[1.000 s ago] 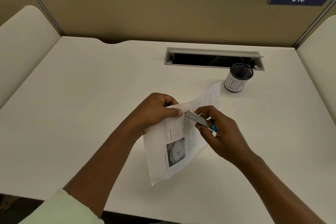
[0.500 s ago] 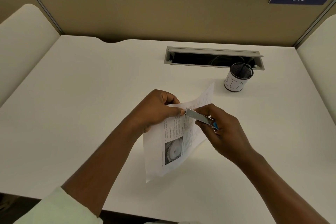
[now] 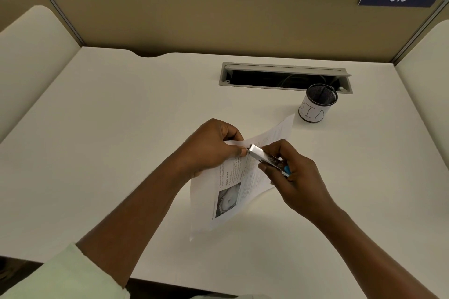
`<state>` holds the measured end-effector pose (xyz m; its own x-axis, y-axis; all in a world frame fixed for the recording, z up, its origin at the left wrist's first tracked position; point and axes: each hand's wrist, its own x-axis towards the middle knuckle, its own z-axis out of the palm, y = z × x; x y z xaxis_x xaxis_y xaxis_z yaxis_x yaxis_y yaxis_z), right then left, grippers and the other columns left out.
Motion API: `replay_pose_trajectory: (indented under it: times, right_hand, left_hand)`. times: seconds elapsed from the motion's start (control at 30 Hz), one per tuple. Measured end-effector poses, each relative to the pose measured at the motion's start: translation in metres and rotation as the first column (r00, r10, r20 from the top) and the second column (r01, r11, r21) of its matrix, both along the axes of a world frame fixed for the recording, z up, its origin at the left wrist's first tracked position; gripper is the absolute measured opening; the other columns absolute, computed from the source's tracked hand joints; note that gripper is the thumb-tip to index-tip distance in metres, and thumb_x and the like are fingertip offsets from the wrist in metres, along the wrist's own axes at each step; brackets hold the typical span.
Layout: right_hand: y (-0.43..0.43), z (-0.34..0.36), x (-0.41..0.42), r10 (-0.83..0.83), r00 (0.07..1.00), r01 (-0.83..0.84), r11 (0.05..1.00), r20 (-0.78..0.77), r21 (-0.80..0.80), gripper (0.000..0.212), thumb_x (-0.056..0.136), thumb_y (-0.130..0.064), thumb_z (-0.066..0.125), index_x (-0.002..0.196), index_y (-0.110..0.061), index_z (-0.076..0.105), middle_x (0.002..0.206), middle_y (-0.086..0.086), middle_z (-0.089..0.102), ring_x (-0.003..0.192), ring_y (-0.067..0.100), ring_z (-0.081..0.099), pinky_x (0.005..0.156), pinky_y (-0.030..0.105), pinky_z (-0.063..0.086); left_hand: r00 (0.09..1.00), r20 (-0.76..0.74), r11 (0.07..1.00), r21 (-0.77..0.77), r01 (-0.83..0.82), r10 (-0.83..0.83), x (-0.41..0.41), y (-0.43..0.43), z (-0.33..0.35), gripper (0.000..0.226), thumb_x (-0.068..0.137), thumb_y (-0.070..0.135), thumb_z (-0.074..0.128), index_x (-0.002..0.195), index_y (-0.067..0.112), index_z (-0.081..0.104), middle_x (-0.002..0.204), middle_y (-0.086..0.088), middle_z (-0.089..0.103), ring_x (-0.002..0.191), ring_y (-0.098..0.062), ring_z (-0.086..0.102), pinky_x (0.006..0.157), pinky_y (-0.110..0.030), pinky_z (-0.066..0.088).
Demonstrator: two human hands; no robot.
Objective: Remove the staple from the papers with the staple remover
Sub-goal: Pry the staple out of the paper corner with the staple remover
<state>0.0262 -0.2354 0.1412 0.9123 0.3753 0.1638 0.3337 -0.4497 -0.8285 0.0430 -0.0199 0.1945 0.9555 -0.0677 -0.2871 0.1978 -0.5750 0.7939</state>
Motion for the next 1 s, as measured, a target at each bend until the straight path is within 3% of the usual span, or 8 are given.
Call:
replay_pose_trajectory:
  times: [0.07, 0.2, 0.43, 0.63, 0.77, 0.87, 1.0]
  right_hand:
    - [0.001, 0.001, -0.001, -0.007, 0.999, 0.009, 1.0, -0.039, 0.03, 0.015, 0.095, -0.026, 0.067, 0.102, -0.036, 0.058, 0.086, -0.018, 0.065, 0.068, 0.016, 0.066, 0.062, 0.035, 0.056]
    - [0.003, 0.001, -0.002, -0.004, 0.985, 0.023, 0.993, -0.174, 0.112, 0.01, 0.095, -0.03, 0.067, 0.101, -0.032, 0.06, 0.082, -0.019, 0.067, 0.061, 0.009, 0.067, 0.059, 0.012, 0.048]
    - [0.001, 0.015, 0.011, 0.089, 0.884, 0.105, 0.919, -0.459, 0.38, 0.016, 0.092, -0.035, 0.07, 0.105, -0.027, 0.064, 0.082, 0.002, 0.072, 0.056, 0.015, 0.057, 0.049, 0.02, 0.041]
    - [-0.015, 0.02, 0.01, 0.003, 0.97, 0.036, 0.987, -0.243, 0.159, 0.026, 0.089, -0.052, 0.062, 0.112, -0.041, 0.058, 0.088, -0.005, 0.073, 0.065, 0.008, 0.065, 0.062, 0.02, 0.05]
    - [-0.01, 0.022, 0.002, 0.017, 0.998, -0.015, 0.999, -0.06, 0.04, 0.025, 0.092, -0.05, 0.058, 0.116, -0.045, 0.055, 0.09, -0.023, 0.063, 0.076, 0.005, 0.064, 0.064, 0.009, 0.047]
    - [-0.006, 0.024, 0.0, 0.028, 1.0, -0.028, 1.0, -0.007, 0.006, 0.025, 0.093, -0.045, 0.059, 0.117, -0.04, 0.057, 0.091, -0.03, 0.061, 0.082, 0.001, 0.061, 0.067, 0.006, 0.044]
    - [-0.007, 0.025, 0.001, 0.039, 0.999, -0.039, 0.999, 0.016, -0.029, 0.026, 0.093, -0.043, 0.06, 0.118, -0.035, 0.06, 0.085, -0.029, 0.06, 0.084, -0.002, 0.06, 0.07, 0.007, 0.045]
  left_hand:
    - [1.0, 0.005, 1.0, 0.001, 0.0, 0.0, -0.001, -0.001, 0.001, 0.008, 0.086, 0.025, 0.077, 0.079, 0.021, 0.078, 0.074, 0.01, 0.076, 0.064, -0.01, 0.071, 0.061, -0.029, 0.057]
    - [1.0, 0.016, 1.0, -0.005, 0.007, -0.007, -0.002, 0.0, 0.004, 0.013, 0.088, 0.027, 0.074, 0.075, 0.025, 0.075, 0.077, 0.01, 0.075, 0.07, -0.017, 0.074, 0.064, -0.032, 0.059]
    - [0.999, 0.017, 0.993, -0.106, 0.048, -0.046, -0.011, -0.009, 0.0, 0.009, 0.087, 0.026, 0.075, 0.079, 0.023, 0.076, 0.08, 0.003, 0.077, 0.075, -0.019, 0.074, 0.068, -0.035, 0.059]
    - [0.998, 0.008, 0.989, -0.135, -0.054, 0.056, -0.008, 0.007, 0.008, 0.009, 0.091, 0.028, 0.072, 0.083, 0.024, 0.076, 0.08, 0.011, 0.079, 0.067, -0.012, 0.075, 0.055, -0.018, 0.055]
    - [0.998, -0.013, 0.989, -0.139, -0.059, 0.057, -0.009, 0.003, 0.01, 0.007, 0.09, 0.027, 0.072, 0.085, 0.024, 0.076, 0.083, 0.007, 0.079, 0.071, -0.018, 0.075, 0.06, -0.027, 0.057]
    - [0.998, -0.029, 0.987, -0.146, -0.06, 0.057, -0.009, -0.001, 0.011, 0.007, 0.09, 0.027, 0.073, 0.086, 0.022, 0.076, 0.085, 0.004, 0.079, 0.076, -0.025, 0.075, 0.068, -0.035, 0.059]
    - [0.998, -0.025, 0.99, -0.126, -0.062, 0.06, -0.009, -0.003, 0.012, 0.009, 0.091, 0.029, 0.072, 0.09, 0.021, 0.077, 0.084, 0.007, 0.078, 0.071, -0.021, 0.073, 0.063, -0.029, 0.056]
